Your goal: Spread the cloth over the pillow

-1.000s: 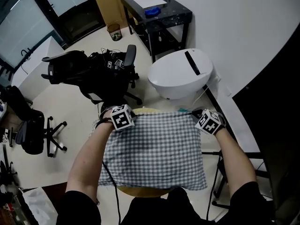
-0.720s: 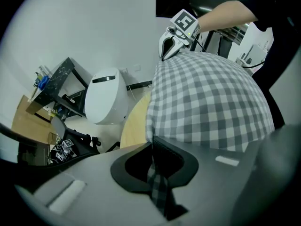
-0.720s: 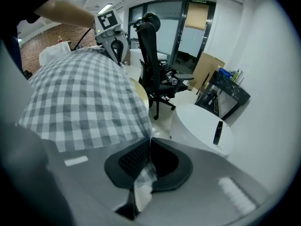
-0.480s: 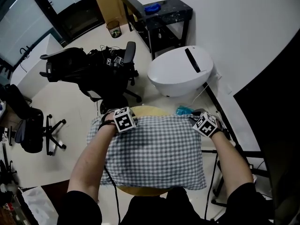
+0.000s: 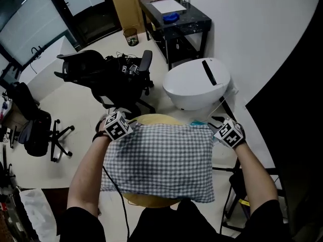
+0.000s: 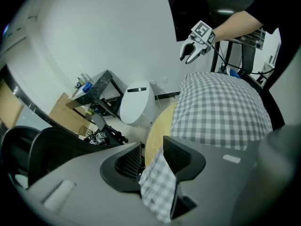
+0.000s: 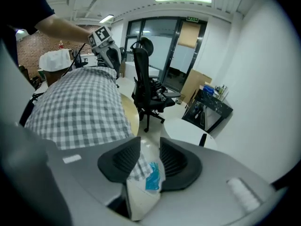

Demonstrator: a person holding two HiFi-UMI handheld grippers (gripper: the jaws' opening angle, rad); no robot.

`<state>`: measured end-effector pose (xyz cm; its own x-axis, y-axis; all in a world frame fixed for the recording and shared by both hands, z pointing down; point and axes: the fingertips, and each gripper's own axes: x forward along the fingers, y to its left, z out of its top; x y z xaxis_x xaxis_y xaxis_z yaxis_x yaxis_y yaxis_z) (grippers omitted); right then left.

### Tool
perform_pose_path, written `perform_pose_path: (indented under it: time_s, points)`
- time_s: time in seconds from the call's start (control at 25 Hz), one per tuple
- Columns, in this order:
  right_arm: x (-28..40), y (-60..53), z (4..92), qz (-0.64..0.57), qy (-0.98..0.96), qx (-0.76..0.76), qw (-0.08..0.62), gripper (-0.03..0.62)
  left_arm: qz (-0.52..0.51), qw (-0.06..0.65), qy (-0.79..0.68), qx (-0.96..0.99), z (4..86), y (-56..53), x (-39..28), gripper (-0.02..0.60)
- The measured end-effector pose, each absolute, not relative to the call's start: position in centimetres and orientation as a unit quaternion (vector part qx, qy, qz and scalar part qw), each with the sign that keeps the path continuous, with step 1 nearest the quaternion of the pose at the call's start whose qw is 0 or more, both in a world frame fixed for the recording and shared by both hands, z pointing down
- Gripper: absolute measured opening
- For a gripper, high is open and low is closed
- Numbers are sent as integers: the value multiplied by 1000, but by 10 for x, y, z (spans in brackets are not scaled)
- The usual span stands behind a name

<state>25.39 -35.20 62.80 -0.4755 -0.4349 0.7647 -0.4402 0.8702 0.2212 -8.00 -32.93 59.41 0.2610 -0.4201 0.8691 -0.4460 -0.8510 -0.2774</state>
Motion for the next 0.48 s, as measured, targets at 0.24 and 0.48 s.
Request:
perform_pose_path:
  time_s: [0.24, 0.48]
  points:
    - [226, -326, 551, -56, -892, 236, 382, 140, 516, -9, -349, 783, 530, -267, -92, 133]
    - [180, -289, 479, -117, -920, 203, 316, 140, 511, 13, -411, 755, 511, -183, -120, 135]
